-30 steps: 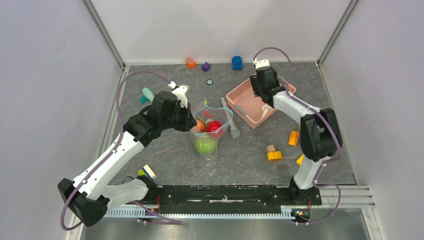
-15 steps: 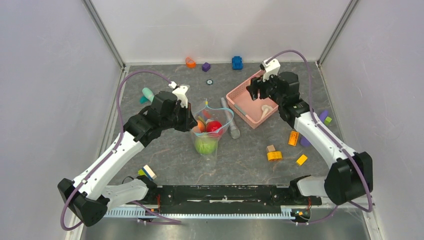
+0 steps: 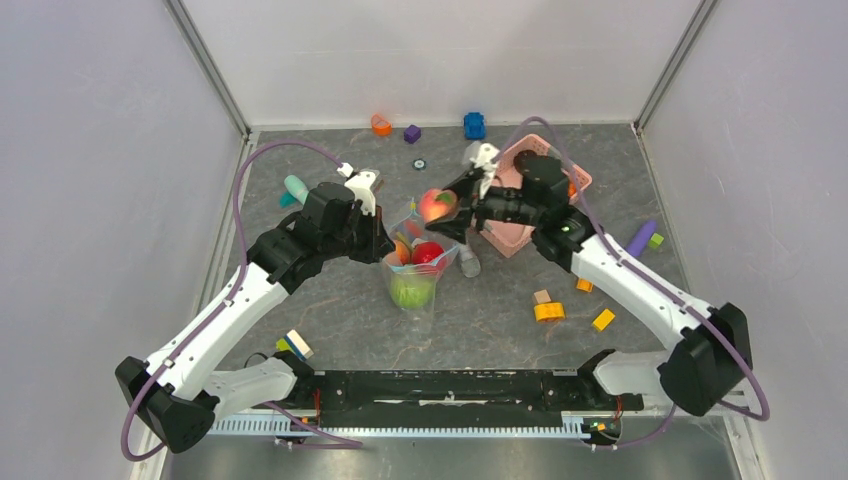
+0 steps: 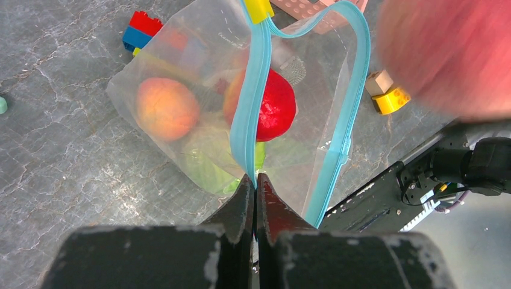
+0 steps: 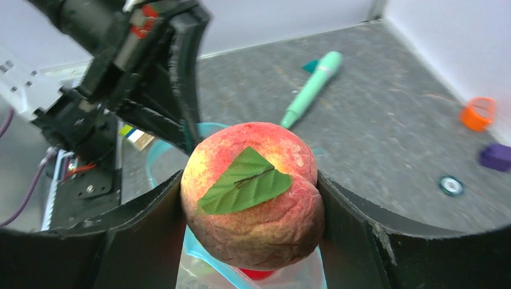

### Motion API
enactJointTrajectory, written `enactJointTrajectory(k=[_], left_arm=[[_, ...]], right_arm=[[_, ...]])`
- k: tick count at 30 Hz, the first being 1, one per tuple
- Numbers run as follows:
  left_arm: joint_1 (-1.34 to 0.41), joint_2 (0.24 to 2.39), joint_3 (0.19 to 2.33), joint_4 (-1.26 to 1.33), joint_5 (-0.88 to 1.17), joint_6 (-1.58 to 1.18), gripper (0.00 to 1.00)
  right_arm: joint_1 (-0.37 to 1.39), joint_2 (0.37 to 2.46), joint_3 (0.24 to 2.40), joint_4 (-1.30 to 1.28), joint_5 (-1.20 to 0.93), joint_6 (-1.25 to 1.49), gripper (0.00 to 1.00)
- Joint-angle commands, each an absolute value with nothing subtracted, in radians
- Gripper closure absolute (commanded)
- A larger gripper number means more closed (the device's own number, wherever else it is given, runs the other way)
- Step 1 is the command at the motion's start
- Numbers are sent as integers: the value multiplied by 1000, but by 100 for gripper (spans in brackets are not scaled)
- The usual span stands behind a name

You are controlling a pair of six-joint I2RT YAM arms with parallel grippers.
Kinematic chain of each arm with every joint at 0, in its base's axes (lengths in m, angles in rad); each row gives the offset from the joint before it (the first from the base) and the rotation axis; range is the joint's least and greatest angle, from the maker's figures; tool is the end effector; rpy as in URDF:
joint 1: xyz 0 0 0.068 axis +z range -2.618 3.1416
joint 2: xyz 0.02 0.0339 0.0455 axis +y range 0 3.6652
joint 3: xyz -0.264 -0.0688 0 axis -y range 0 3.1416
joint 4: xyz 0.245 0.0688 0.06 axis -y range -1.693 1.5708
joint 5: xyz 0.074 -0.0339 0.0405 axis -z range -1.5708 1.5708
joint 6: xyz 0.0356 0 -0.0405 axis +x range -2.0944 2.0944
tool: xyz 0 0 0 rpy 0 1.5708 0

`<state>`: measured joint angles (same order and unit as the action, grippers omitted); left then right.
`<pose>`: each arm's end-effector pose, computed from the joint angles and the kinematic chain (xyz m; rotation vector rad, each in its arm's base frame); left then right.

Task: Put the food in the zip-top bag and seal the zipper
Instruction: Place the fake fruit in the zipper food storage bag.

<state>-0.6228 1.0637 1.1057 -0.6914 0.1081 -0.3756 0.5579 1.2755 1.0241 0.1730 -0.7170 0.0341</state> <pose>0.1774 -0.1321 0.3484 0.3446 2.2734 -0.6553 0.2387 0.1765 0.3553 -0.9730 1.4365 1.0297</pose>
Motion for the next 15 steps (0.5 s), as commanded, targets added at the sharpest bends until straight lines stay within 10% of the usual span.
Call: enactJointTrajectory(k=[1, 15], left_arm=[[-615, 1045, 1103, -635, 132, -368, 98], [-615, 1046, 1097, -621, 159, -373, 98]], right_arm=[[661, 1360, 1161, -50, -661, -115, 65], [768, 1555, 1329, -339, -344, -90, 58]])
